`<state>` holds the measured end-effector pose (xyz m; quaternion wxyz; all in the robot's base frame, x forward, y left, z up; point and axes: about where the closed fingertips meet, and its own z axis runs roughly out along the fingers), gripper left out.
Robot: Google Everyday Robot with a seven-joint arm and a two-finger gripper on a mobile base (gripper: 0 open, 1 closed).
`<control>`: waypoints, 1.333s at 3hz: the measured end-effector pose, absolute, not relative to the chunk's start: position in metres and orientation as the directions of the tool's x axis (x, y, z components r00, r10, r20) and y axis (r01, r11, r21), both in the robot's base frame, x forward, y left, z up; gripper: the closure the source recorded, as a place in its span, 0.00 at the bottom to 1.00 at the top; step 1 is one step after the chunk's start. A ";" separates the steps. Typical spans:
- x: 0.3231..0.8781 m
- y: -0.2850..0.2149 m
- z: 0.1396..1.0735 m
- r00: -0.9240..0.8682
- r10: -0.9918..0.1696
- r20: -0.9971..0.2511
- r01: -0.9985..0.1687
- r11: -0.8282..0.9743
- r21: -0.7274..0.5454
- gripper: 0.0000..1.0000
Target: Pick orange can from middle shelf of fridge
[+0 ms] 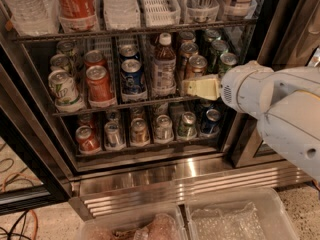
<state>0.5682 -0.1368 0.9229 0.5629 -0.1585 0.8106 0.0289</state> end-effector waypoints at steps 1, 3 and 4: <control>0.564 -0.140 0.917 -0.316 -0.164 -0.934 -0.280 0.957 -0.073 0.00; 0.539 -0.129 0.886 -0.337 -0.075 -0.938 -0.292 0.956 0.028 0.00; 0.539 -0.128 0.887 -0.337 -0.071 -0.939 -0.292 0.956 0.032 0.00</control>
Offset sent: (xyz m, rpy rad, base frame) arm -0.0112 0.0346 -0.0753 0.1818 -0.0355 -0.0503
